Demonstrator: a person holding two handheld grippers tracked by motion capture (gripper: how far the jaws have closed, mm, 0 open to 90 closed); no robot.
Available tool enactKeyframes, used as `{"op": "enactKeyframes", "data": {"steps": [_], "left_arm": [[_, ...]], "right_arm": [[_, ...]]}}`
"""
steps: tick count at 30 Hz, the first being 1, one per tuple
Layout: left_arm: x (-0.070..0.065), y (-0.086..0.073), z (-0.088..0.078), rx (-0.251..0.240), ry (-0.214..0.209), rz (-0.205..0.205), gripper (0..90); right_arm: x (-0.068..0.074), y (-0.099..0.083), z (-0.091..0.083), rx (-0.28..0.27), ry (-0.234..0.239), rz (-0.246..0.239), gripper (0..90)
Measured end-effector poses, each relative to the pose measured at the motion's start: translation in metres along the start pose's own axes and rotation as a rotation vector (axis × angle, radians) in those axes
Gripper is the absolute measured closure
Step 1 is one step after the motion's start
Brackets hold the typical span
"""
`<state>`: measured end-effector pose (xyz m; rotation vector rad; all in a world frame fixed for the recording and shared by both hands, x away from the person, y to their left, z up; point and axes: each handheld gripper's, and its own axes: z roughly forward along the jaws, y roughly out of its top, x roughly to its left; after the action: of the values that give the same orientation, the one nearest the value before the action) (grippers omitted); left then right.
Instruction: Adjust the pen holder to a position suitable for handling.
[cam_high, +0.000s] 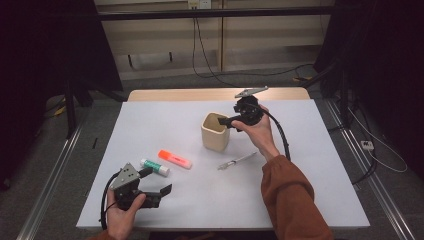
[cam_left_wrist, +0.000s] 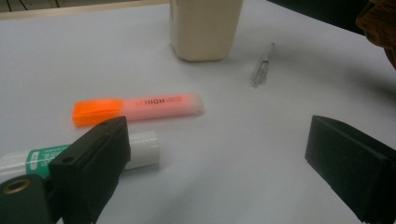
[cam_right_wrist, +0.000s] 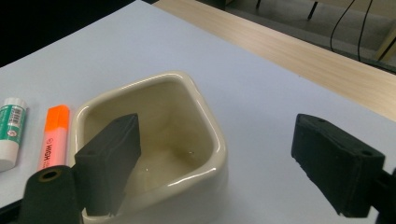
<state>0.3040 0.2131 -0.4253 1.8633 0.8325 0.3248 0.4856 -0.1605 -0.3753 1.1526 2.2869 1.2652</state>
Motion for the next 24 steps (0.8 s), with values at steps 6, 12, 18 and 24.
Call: {"op": "enactKeyframes", "data": {"steps": [6,12,18,24], "left_arm": [[0.0,0.0,-0.001,-0.004,0.003,-0.004,6.6],[0.0,-0.001,-0.003,-0.002,0.008,-0.006,6.6],[0.001,-0.001,-0.003,-0.002,0.014,-0.009,6.6],[0.005,-0.002,-0.004,-0.011,0.022,-0.018,6.6]], "right_arm": [[0.001,-0.004,-0.009,-0.03,-0.014,0.02,12.2],[0.004,-0.01,-0.019,-0.039,-0.015,0.016,10.8],[0.003,-0.018,-0.028,-0.05,-0.027,0.036,6.7],[0.007,-0.026,-0.041,-0.075,-0.019,0.058,6.3]]}}
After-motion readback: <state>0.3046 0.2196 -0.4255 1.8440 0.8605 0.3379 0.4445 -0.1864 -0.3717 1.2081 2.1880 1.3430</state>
